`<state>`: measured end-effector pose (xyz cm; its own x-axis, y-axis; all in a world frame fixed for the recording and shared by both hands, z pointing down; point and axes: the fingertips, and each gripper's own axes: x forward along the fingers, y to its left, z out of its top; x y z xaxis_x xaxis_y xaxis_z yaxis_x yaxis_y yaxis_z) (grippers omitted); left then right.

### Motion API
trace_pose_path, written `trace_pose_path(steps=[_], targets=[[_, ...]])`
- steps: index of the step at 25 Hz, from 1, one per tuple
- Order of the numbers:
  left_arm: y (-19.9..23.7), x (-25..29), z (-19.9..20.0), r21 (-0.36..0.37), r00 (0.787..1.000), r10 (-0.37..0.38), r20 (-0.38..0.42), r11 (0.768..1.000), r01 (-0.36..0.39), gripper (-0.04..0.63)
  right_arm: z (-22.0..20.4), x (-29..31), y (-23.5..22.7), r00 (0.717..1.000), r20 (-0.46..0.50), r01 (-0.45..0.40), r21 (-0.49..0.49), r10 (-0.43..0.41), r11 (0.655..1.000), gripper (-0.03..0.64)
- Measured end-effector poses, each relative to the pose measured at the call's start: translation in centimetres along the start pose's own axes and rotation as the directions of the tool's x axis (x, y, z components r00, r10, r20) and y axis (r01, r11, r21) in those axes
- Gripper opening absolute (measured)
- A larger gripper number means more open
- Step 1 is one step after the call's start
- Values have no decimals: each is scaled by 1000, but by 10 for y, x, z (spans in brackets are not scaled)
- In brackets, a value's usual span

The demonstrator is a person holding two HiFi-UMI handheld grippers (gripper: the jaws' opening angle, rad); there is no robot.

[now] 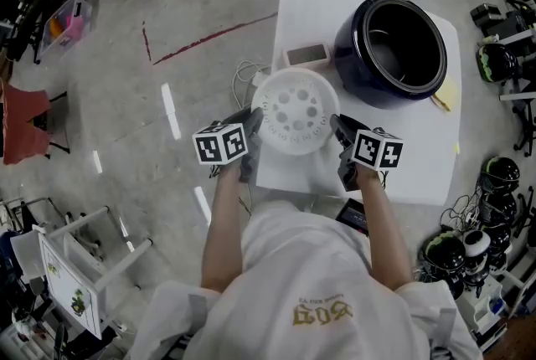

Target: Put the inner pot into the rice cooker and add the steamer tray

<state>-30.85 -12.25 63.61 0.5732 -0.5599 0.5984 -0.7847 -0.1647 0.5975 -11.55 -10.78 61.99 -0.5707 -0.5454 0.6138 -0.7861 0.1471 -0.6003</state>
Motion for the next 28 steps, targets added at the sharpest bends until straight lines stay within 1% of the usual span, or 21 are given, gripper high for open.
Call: trace_pose_path(steps=[4,7,10,12,14,17,25,28], targets=[[-8,-11,14,6,999,-10,38,1000,10,67,14,-8,13,999,37,-15,-17,15,1000,48],[-11,-15,21,11,999,-19,42,1000,18,67,21,-12,19,997,60,-40,-6,40,999,46],[-18,-17,31,26,998,-39,52,999,38,69,27,-17,21,996,81,-45,2,45,999,46],[-21,-20,41,42,997,-52,61,998,49,69,33,-19,28,994,99,-50,-1,50,999,46],[-24,-25,49,43,995,-68,72,997,65,69,40,-22,38,991,119,-57,-6,57,998,44],[-31,-33,62,35,991,-100,92,995,97,68,54,-32,50,986,155,-56,-25,59,998,44],[-65,-44,98,95,979,-166,123,983,154,72,92,-64,68,964,253,-67,-43,76,997,44],[-78,-42,106,107,974,-194,117,978,182,72,105,-76,69,956,283,-58,-51,70,997,44]])
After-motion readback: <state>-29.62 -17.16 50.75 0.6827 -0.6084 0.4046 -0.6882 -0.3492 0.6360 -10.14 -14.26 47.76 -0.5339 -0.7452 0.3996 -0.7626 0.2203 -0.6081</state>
